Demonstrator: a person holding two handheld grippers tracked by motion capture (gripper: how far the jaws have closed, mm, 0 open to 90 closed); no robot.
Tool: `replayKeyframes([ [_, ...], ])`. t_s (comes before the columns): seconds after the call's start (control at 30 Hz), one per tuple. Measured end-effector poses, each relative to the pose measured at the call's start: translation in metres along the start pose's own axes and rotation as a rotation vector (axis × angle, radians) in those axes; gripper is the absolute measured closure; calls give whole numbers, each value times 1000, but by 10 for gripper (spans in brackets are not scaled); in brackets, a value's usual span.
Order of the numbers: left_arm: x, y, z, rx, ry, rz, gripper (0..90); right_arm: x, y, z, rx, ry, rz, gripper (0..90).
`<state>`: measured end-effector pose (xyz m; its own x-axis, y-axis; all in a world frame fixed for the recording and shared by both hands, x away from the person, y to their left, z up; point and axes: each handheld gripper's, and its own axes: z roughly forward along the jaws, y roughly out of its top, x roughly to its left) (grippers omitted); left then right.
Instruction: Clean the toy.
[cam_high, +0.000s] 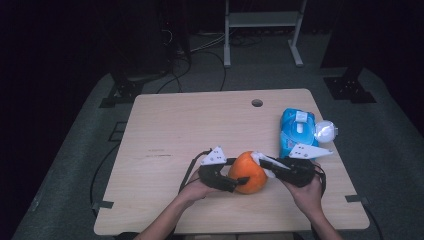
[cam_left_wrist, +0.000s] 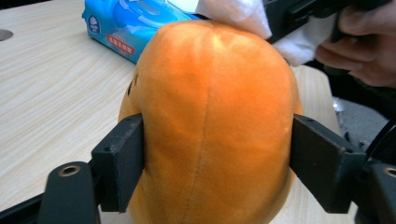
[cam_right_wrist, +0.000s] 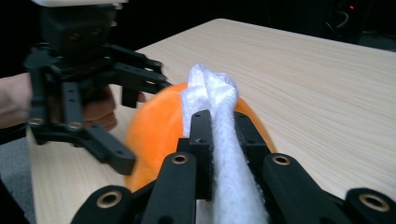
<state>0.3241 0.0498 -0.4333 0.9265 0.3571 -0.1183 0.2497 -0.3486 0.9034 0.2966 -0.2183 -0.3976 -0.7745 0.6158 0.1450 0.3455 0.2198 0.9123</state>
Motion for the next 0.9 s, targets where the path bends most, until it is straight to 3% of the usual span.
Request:
replayKeyframes([
  [0.17,-17,3,5,29,21,109,257,18,8,5,8,34,-64,793],
  [0.27,-22,3,6,28,7,162,256,16,10,3,8,26,-61,794],
  [0.33,-18,2,5,4,-12,157,234,8,8,1,3,13,-38,794],
  [0.43,-13,2,8,1,-1,107,139,1,5,-3,2,4,-5,794],
  [0.5,-13,0,10,6,-12,109,187,2,6,-3,6,1,-20,794],
  [0.6,-17,1,11,16,3,120,263,7,8,-1,17,-7,-40,794],
  [0.67,-22,1,12,25,11,144,289,14,10,0,26,-3,-64,794],
  [0.8,-37,0,16,50,26,250,304,33,11,13,88,43,-132,797],
  [0.9,-38,0,15,56,20,280,315,32,12,12,87,29,-133,797],
])
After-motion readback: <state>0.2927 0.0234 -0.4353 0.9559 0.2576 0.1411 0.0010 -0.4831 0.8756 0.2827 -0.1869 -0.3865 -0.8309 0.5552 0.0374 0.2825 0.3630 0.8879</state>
